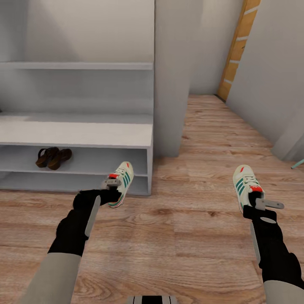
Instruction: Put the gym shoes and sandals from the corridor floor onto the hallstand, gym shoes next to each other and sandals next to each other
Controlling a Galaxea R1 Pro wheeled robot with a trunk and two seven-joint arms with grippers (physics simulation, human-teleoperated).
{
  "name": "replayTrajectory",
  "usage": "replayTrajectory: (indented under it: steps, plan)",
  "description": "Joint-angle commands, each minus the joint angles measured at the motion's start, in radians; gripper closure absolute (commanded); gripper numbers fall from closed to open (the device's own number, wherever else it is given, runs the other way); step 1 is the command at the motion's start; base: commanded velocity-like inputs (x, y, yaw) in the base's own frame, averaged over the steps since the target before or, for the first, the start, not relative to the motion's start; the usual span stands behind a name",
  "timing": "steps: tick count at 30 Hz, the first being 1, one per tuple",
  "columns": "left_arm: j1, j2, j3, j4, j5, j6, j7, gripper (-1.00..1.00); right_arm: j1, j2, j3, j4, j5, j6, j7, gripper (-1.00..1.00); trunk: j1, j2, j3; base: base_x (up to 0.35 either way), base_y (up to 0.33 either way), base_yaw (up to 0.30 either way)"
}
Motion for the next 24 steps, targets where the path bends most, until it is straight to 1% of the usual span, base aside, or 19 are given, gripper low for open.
replayTrajectory:
  steps: [1, 3, 6, 11, 14, 19, 24]
  plan:
    - [-0.036, 0.0, 0.0, 0.054, 0.0, 0.0, 0.0, 1.0, 0.0, 0.0, 0.0, 0.0, 0.0, 0.0, 0.0, 1.0, 0.0, 0.0, 0.0, 0.002, -0.003, 0.0]
    - [-0.093, 0.0, 0.0, 0.137, -0.002, -0.002, -0.001, 1.0, 0.0, 0.0, 0.0, -0.001, 0.0, 0.0, 0.0, 1.0, 0.0, 0.0, 0.0, 0.001, -0.001, 0.0]
    - [-0.128, 0.0, 0.0, 0.186, -0.003, -0.003, 0.0, 1.0, 0.0, 0.0, 0.0, -0.001, 0.0, 0.0, 0.0, 1.0, 0.0, 0.0, 0.0, 0.0, 0.0, 0.0]
    - [-0.194, 0.0, 0.0, 0.238, -0.001, -0.004, 0.0, 1.0, 0.0, 0.0, 0.0, -0.001, 0.0, 0.0, 0.0, 1.0, 0.0, 0.0, 0.0, 0.0, 0.0, 0.0]
    - [-0.237, 0.0, 0.0, 0.306, -0.002, -0.004, 0.0, 1.0, 0.0, 0.0, 0.0, -0.001, 0.0, 0.0, 0.0, 1.0, 0.0, 0.0, 0.0, 0.0, 0.0, 0.0]
    - [-0.297, 0.0, 0.001, 0.404, -0.001, -0.006, 0.018, 1.0, 0.0, 0.0, 0.001, 0.0, 0.0, 0.001, 0.0, 1.0, 0.0, 0.0, 0.0, 0.0, 0.0, 0.0]
    - [-0.337, 0.0, 0.005, 0.487, 0.0, -0.008, 0.032, 1.0, 0.0, 0.0, 0.001, 0.0, 0.0, 0.001, 0.0, 1.0, 0.0, 0.0, 0.0, 0.0, 0.0, 0.0]
